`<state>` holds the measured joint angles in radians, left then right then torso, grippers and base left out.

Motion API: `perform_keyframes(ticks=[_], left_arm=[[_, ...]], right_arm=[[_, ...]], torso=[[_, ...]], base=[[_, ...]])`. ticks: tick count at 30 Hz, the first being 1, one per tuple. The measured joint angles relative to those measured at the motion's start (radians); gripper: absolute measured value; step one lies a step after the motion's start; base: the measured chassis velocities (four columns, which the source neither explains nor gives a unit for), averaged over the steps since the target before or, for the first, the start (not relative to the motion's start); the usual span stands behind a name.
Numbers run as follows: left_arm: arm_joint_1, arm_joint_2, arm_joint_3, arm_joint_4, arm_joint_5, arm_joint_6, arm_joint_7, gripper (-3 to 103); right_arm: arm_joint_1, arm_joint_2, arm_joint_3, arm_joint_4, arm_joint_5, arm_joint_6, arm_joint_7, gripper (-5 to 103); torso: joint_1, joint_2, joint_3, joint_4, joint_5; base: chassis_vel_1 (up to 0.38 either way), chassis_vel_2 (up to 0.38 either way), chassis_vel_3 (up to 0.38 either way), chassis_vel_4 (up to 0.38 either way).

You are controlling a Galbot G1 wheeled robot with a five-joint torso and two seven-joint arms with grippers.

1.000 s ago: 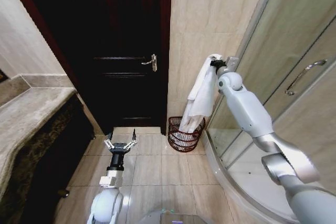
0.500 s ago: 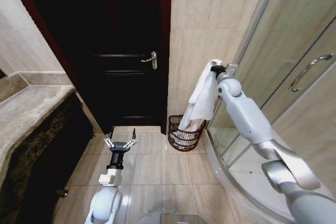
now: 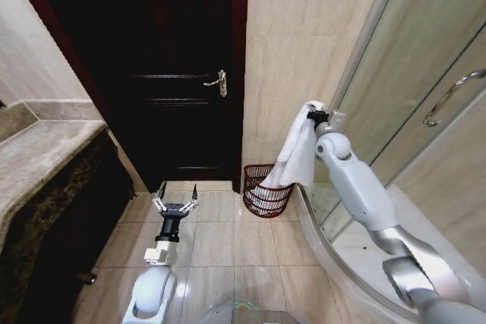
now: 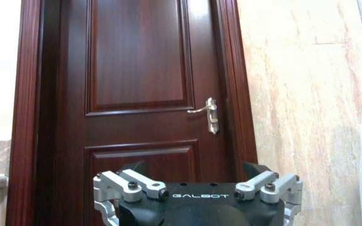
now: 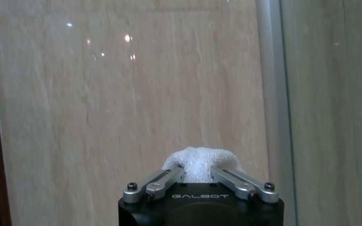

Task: Discard the used towel into the hamper.

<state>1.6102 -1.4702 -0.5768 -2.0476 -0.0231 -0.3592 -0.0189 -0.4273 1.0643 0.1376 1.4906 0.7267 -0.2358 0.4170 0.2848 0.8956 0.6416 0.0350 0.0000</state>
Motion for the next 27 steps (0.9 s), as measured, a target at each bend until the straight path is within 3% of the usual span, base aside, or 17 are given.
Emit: perform_keyframes(ticks=[18, 22, 24, 27], left_arm=[[-0.001, 0.004, 0.006, 0.011, 0.004, -0.001, 0.015, 100], [-0.003, 0.004, 0.006, 0.012, 0.004, -0.002, 0.016, 100], [-0.005, 0.005, 0.006, 0.013, 0.004, -0.004, 0.017, 100], [-0.005, 0.005, 0.007, 0.013, 0.004, -0.005, 0.017, 100]], right_arm=[[-0.135, -0.010, 0.056, 0.089, -0.068, 0.016, -0.018, 3], [-0.169, -0.019, 0.059, 0.152, -0.069, 0.009, -0.002, 3], [-0.272, -0.024, 0.090, 0.281, -0.084, -0.014, 0.022, 3], [-0.331, -0.020, 0.114, 0.341, -0.106, -0.015, 0.024, 3]], torso=[[-0.035, -0.079, -0.044, 0.0000, -0.0001], [-0.043, -0.098, -0.054, 0.0000, -0.0001], [-0.052, -0.118, -0.066, -0.0002, 0.0000], [-0.059, -0.134, -0.076, -0.0005, 0.0003]], base=[[-0.004, 0.005, 0.002, -0.006], [-0.042, 0.055, 0.056, -0.043], [-0.024, 0.027, 0.026, -0.014], [0.000, 0.000, 0.000, 0.000]])
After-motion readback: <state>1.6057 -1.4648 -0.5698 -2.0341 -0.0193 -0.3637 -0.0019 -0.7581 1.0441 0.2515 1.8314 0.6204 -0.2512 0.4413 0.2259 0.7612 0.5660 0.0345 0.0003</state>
